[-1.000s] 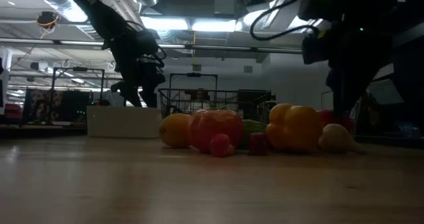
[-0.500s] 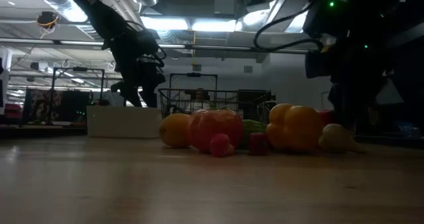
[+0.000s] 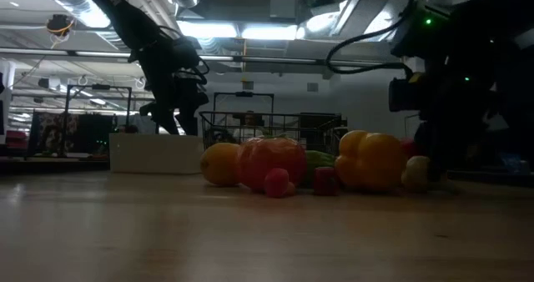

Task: Sort produce into baskets
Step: Put the garlic into the wire basket

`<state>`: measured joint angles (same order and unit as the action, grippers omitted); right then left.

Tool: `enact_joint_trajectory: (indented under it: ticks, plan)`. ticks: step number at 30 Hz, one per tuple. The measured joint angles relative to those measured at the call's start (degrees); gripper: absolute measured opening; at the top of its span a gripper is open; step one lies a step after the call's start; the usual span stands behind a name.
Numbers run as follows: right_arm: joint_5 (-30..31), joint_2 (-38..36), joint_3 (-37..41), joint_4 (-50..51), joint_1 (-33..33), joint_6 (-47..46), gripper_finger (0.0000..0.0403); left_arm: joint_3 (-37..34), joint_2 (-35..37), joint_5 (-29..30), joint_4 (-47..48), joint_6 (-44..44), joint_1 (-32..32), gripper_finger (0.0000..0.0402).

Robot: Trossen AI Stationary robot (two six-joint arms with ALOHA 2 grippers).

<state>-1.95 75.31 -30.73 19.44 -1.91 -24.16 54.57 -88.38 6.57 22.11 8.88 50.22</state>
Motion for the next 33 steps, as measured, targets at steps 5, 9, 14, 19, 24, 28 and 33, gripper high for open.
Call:
enact_joint_trajectory:
  ticks: [5,9,14,19,24,28,33]
  plan:
    - [0.29,0.00,0.18,-0.43,0.00,0.00,0.0338,0.00,0.00,0.00,0.00,0.02,0.02,0.0230]
    - [1.66,0.00,0.18,-2.06,0.00,0.06,0.0307,0.00,0.00,0.00,0.00,0.02,0.00,0.0230]
    - [2.40,0.00,0.18,-3.14,0.00,0.06,0.0246,0.00,0.00,0.00,0.00,0.15,0.02,0.0230]
    - [2.40,-0.04,0.18,-3.23,0.00,0.06,0.0193,0.00,0.00,0.00,0.00,0.20,0.02,0.0230]
    - [2.38,-0.04,-1.18,-2.84,0.00,0.06,0.0182,0.00,0.00,0.00,0.00,0.17,0.02,0.0230]
    - [1.82,-0.04,-4.41,-2.56,0.07,0.92,0.0196,0.00,0.00,0.00,-0.02,0.17,0.00,0.0230]
    - [0.39,-0.04,-10.38,1.29,0.07,4.75,0.0200,0.00,0.00,0.00,-0.02,0.17,0.00,0.0230]
